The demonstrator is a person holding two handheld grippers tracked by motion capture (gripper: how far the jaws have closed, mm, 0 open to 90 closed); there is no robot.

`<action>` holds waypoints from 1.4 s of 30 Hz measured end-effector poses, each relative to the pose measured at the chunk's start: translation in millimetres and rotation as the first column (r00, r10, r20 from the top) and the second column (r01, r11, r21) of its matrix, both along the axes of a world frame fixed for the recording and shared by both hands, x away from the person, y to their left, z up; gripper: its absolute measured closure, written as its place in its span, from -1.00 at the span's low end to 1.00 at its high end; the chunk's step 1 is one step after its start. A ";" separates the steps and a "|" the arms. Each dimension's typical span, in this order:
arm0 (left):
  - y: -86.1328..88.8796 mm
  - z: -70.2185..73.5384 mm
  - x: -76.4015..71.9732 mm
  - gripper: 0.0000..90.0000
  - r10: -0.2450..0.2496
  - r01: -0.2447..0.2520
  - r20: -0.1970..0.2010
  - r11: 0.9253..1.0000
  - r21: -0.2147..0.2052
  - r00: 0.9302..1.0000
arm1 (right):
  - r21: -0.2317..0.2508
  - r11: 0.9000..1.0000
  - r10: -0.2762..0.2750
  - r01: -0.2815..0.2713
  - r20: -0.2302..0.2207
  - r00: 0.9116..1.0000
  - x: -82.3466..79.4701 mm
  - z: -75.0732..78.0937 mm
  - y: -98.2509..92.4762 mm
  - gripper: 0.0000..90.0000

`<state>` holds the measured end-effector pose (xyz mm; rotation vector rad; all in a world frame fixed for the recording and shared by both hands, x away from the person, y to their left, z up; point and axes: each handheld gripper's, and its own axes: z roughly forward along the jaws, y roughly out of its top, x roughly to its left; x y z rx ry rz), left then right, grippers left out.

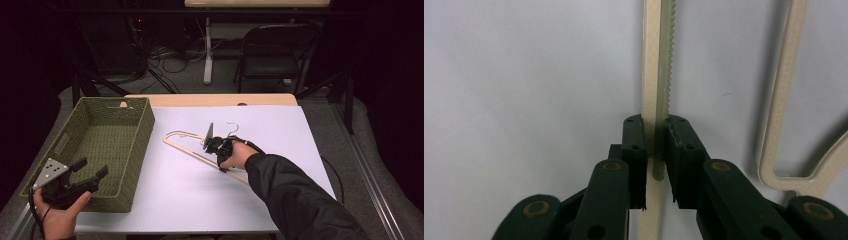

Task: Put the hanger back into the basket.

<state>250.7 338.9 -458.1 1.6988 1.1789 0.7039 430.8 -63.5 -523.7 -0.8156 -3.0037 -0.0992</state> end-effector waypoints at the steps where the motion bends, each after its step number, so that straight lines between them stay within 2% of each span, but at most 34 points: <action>1: -0.3 0.0 0.1 -0.48 0.000 0.000 0.001 1.000 0.001 1.000 | -0.004 1.000 0.011 -0.011 0.001 1.000 -0.8 -0.1 -1.0 0.78; 11: 0.0 -0.2 0.1 -0.48 0.002 -0.002 0.000 1.000 0.002 1.000 | -0.008 0.999 0.031 -0.031 0.019 0.999 -3.3 3.5 -4.7 0.78; 22: -0.7 -0.3 0.3 -0.48 0.001 -0.001 -0.001 1.000 0.005 1.000 | -0.011 0.998 0.064 -0.064 0.078 0.995 -9.8 14.3 -9.4 0.78; 23: -0.8 -0.2 0.2 -0.48 0.001 -0.001 -0.001 1.000 0.005 1.000 | -0.009 0.998 0.068 -0.067 0.094 0.993 -12.3 17.5 -10.4 0.78; 26: -1.5 0.0 0.2 -0.48 0.002 -0.002 -0.002 1.000 0.004 1.000 | -0.004 0.998 0.068 -0.068 0.099 0.993 -13.8 21.0 -11.7 0.78; 27: -1.8 0.0 0.2 -0.48 0.001 -0.001 -0.002 1.000 0.002 1.000 | -0.002 0.997 0.076 -0.077 0.116 0.990 -15.8 24.9 -13.4 0.78; 37: -5.7 1.4 0.5 -0.48 -0.015 0.016 -0.007 1.000 0.009 1.000 | -0.032 0.992 0.124 -0.120 0.148 0.981 -30.5 34.8 -20.8 0.78; 42: -11.1 3.9 0.8 -0.47 -0.039 0.039 -0.015 0.999 0.012 0.999 | -0.041 0.982 0.191 -0.186 0.179 0.965 -45.0 40.5 -19.7 0.78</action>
